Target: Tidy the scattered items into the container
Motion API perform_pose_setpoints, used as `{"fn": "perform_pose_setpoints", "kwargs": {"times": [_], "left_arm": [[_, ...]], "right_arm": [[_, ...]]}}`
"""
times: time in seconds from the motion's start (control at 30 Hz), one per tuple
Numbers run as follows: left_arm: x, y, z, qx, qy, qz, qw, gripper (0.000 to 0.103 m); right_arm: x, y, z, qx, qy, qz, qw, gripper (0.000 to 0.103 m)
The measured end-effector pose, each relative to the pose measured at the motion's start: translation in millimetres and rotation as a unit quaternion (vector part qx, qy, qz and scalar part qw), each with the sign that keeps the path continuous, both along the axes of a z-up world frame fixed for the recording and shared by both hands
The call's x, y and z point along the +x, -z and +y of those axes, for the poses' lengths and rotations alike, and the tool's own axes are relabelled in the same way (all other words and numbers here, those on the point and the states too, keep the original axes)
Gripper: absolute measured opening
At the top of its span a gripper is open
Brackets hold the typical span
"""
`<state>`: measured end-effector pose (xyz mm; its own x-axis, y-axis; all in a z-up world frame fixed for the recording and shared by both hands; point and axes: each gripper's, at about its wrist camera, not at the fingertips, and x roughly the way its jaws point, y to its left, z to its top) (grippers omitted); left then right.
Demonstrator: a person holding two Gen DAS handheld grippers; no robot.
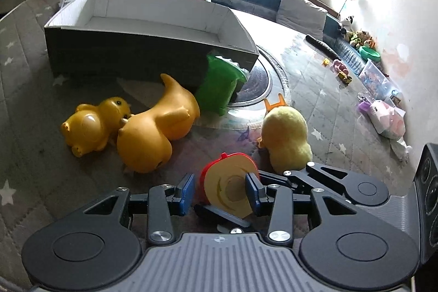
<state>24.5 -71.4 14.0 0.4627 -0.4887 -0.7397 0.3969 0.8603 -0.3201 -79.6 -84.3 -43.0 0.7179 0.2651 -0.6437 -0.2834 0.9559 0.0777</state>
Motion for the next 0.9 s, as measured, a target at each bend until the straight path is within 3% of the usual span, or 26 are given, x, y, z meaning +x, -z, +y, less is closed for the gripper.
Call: {"fn": "perform_pose_setpoints", "kwargs": {"times": [0.4, 0.7, 0.9], "left_arm": [[2, 2, 6, -0.028, -0.011, 0.015, 0.9994, 0.038], [6, -24, 5, -0.035, -0.011, -0.018, 0.9992, 0.038], [31, -51, -3, -0.04, -0.013, -0.051, 0.9978, 0.038]], "right_arm": [[0, -1, 4, -0.013, 0.006, -0.006, 1.0, 0.052], [5, -23, 2, -0.018, 0.005, -0.037, 0.999, 0.052], [29, -45, -6, -0.021, 0.002, -0.073, 0.997, 0.052]]}}
